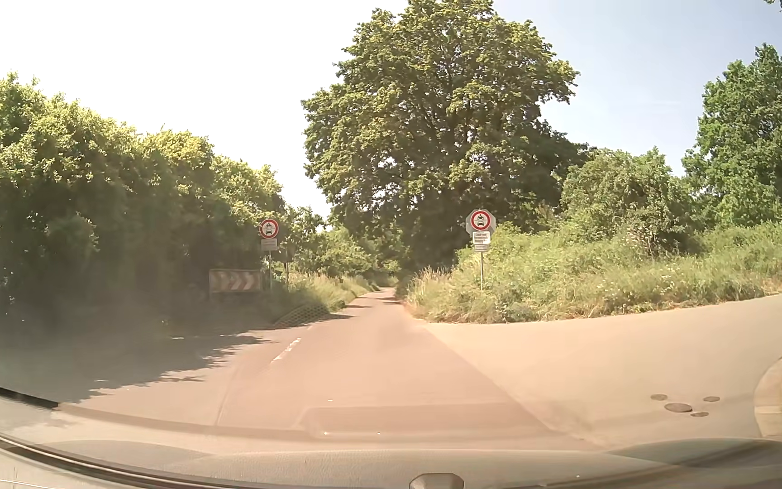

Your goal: Follow the waypoints while adhering to traffic rules and regulations

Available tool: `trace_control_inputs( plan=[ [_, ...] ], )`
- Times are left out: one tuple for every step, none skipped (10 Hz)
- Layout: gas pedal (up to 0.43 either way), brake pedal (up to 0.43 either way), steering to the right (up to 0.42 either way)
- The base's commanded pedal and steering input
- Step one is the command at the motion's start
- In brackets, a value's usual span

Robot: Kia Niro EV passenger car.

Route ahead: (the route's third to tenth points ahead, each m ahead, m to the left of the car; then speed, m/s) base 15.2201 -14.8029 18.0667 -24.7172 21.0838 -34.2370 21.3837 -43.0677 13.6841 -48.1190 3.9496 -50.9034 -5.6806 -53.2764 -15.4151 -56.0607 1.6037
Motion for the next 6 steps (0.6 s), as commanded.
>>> trace_control_inputs(
  plan=[
    [0.079,0.000,0.062],
    [0.110,0.000,0.062],
    [0.118,0.000,0.062],
    [0.138,0.000,0.062],
    [0.138,0.000,0.062],
    [0.138,0.000,0.062]
  ],
)
